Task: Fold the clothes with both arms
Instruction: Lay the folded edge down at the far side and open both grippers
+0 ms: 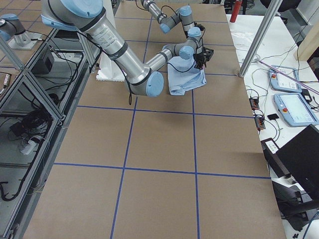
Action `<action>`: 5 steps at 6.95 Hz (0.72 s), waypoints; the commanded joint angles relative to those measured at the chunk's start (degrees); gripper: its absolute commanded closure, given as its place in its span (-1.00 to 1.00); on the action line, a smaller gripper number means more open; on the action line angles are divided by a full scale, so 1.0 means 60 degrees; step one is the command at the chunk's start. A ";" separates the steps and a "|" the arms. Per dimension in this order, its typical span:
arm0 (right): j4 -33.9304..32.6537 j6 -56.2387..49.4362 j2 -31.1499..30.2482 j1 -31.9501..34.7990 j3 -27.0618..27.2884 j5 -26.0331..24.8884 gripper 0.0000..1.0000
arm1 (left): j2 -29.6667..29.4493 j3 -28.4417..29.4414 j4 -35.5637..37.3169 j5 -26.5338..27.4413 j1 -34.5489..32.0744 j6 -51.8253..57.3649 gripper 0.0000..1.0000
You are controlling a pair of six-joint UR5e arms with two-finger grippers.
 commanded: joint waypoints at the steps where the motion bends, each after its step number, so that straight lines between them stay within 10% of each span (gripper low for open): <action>1: 0.0031 0.0003 0.0012 0.0000 -0.0253 0.0000 1.00 | -0.0191 0.0770 -0.0476 0.0000 -0.0004 0.0023 1.00; 5: 0.0075 -0.0012 0.0011 -0.0014 -0.0386 0.0000 1.00 | -0.0177 0.0964 -0.0580 0.0000 -0.0004 0.0023 1.00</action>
